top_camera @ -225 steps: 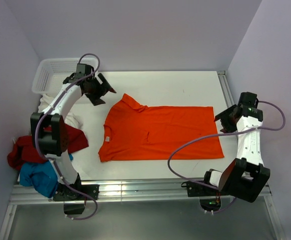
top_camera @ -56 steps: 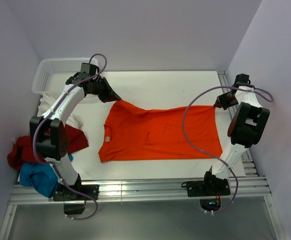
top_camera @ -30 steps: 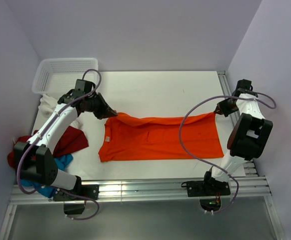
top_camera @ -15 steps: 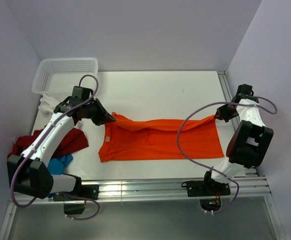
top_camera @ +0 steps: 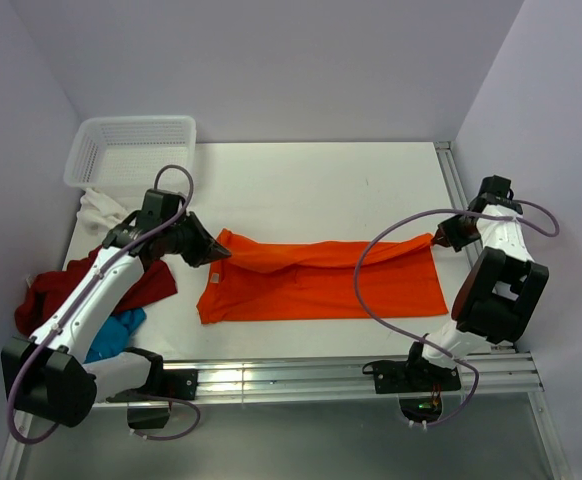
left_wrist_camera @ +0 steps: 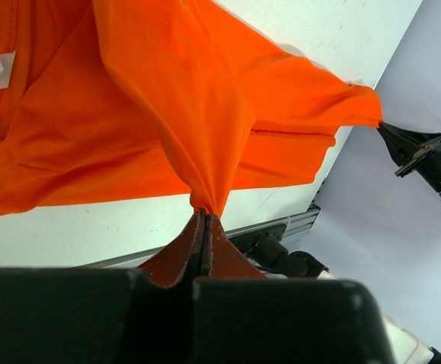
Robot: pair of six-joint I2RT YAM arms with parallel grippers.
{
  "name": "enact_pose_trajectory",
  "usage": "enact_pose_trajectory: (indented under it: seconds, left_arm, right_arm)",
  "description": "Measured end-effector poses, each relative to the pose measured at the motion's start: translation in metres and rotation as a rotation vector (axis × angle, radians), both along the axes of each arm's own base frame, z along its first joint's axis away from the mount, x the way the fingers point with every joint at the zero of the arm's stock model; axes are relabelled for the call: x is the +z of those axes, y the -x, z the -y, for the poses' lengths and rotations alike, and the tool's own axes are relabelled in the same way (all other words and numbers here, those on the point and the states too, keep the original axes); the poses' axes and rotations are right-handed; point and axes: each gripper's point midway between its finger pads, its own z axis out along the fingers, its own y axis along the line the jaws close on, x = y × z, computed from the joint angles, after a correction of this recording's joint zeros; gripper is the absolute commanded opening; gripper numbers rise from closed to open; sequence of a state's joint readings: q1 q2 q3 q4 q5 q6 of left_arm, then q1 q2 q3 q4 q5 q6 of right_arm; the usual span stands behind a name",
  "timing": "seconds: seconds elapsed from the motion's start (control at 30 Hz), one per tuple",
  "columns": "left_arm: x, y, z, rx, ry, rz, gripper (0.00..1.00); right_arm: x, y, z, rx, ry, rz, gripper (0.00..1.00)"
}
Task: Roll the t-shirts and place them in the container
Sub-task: Fold the tshirt
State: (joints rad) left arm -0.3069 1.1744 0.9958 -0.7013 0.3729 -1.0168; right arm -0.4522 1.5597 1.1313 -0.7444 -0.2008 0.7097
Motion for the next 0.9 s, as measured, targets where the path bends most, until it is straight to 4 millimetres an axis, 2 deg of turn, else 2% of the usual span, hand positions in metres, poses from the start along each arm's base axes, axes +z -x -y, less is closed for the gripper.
enact_pose_trajectory:
  seconds: [0.33, 0.9]
  left_arm:
    - [-0.003, 0.02, 0.006, 0.013, 0.0, -0.002, 0.01]
    - [-0.016, 0.046, 0.019, 0.044, 0.007, -0.042, 0.0]
  right_arm:
    - [-0.022, 0.005, 0.006, -0.004, -0.023, -0.062, 0.0]
    - [-0.033, 0.008, 0.008, 0.005, -0.021, -0.095, 0.0]
